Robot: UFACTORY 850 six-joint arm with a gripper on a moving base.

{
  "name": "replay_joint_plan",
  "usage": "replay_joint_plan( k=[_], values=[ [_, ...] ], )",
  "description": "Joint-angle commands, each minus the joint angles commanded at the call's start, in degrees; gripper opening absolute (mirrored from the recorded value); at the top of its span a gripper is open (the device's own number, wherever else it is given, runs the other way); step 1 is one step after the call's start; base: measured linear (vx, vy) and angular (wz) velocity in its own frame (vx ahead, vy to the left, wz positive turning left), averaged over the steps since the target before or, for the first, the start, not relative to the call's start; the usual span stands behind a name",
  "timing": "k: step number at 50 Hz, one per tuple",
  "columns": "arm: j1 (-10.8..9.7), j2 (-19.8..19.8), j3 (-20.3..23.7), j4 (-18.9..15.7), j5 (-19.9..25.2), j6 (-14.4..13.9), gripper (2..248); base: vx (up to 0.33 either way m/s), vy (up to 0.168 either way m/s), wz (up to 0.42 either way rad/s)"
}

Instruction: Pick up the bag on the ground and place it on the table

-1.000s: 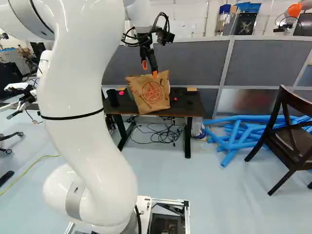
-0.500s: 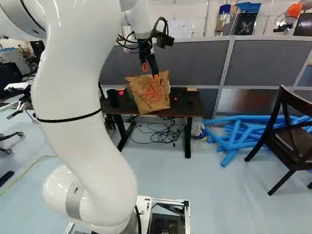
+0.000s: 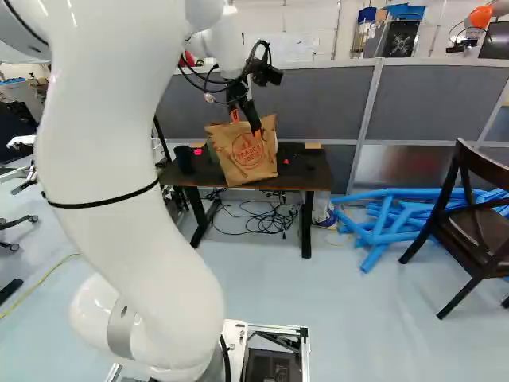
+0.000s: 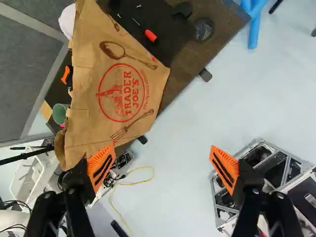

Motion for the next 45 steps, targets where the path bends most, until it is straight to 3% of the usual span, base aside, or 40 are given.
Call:
replay_joint_plan(
  k=[23, 45],
  values=[
    [0.49, 4.1, 11.13, -0.29, 14.36, -6.72, 247, 0.0, 0.0, 0.0],
    [1.08, 8.94, 24.27, -0.63, 31.3, -14.65, 247, 0.0, 0.0, 0.0]
  ],
)
